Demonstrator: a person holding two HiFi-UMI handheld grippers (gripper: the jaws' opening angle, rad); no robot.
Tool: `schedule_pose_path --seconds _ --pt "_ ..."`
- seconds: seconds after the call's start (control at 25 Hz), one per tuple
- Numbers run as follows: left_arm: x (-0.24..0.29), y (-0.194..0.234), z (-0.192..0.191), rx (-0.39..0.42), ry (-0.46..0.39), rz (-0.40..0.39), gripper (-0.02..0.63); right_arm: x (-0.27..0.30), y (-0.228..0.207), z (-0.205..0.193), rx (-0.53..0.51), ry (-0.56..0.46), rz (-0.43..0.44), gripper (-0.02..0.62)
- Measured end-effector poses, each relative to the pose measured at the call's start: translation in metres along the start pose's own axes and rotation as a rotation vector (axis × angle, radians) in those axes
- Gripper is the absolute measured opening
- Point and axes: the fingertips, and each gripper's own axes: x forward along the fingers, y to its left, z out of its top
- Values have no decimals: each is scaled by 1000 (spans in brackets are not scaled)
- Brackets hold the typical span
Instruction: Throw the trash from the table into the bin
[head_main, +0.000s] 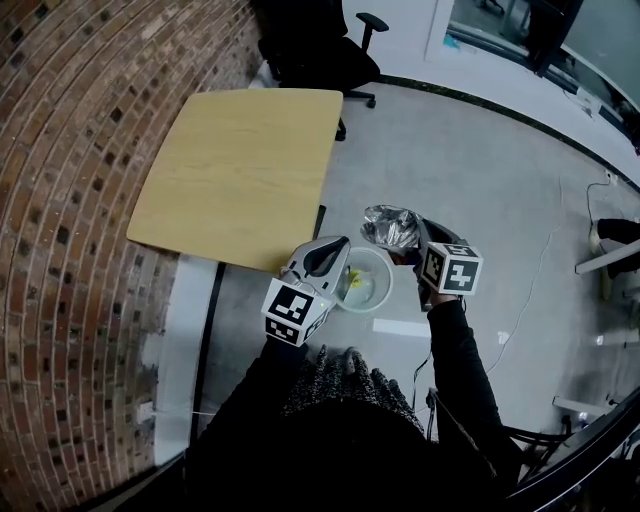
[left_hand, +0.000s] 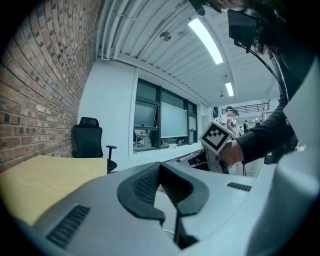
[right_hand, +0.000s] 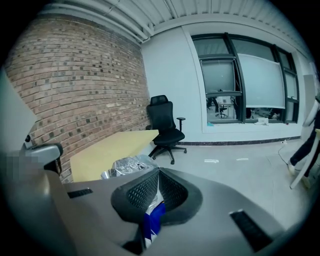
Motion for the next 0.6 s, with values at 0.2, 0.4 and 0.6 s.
schedule_pose_path --seconds 0.2,0.4,0.6 --pt "20 -18 -23 -10 32 -16 8 8 -15 -21 9 24 6 11" --pt "38 -25 -53 -19 82 -54 8 25 -16 -49 34 48 21 11" --pt "59 -37 -80 -27 130 -123 8 47 -15 -81 20 90 43 11"
